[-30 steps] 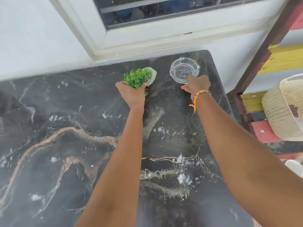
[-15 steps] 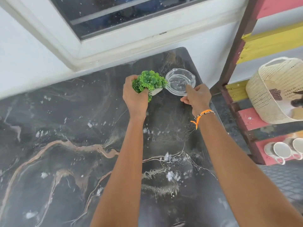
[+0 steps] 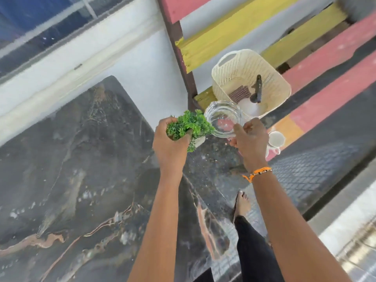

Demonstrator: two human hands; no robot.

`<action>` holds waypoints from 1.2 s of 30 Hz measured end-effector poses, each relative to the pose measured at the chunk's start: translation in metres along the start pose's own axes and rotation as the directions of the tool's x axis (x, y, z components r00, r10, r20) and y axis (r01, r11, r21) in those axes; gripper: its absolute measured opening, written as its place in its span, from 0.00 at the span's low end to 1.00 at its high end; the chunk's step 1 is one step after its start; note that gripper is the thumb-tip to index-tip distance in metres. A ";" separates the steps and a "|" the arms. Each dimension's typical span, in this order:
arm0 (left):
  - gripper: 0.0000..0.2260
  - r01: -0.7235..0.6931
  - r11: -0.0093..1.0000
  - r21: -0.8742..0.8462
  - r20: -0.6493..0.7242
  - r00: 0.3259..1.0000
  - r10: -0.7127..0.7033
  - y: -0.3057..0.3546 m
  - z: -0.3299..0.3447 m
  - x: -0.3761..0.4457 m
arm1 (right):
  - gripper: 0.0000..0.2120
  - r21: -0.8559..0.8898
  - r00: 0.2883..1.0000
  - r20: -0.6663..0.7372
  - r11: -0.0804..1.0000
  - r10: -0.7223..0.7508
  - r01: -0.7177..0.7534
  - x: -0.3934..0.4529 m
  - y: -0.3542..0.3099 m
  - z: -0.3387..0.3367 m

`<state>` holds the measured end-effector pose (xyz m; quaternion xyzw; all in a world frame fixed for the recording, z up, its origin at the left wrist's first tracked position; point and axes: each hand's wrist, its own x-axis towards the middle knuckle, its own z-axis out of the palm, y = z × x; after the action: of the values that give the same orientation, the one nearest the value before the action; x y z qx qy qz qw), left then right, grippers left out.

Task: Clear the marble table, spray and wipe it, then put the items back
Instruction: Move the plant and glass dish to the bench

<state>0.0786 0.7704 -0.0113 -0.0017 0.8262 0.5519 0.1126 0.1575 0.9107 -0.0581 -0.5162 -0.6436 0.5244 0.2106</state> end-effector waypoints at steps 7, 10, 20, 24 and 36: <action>0.15 -0.021 0.997 0.072 0.238 0.971 0.003 0.019 0.136 -0.038 | 0.10 -0.112 0.983 -0.153 0.986 0.103 -0.121 0.075 0.062 -0.110; 0.15 -0.065 0.990 0.126 0.342 0.940 0.018 0.021 0.192 -0.047 | 0.08 -0.093 0.967 -0.197 0.979 0.162 -0.183 0.109 0.093 -0.145; 0.12 -0.084 0.959 0.272 0.484 0.873 -0.061 0.011 0.342 -0.053 | 0.12 -0.124 0.925 -0.256 0.939 0.281 -0.319 0.213 0.174 -0.202; 0.13 -0.054 0.947 0.315 0.468 0.877 -0.106 0.000 0.384 -0.045 | 0.07 -0.117 0.911 -0.273 0.930 0.308 -0.349 0.248 0.193 -0.200; 0.13 -0.006 0.921 0.391 0.452 0.873 -0.186 -0.053 0.451 -0.022 | 0.03 -0.105 0.872 -0.174 0.872 0.457 -0.478 0.313 0.241 -0.180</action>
<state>0.1899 1.1587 -0.2208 0.1177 0.8622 0.3584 0.3382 0.2922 1.2505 -0.2931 -0.7069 -0.5189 0.4729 0.0852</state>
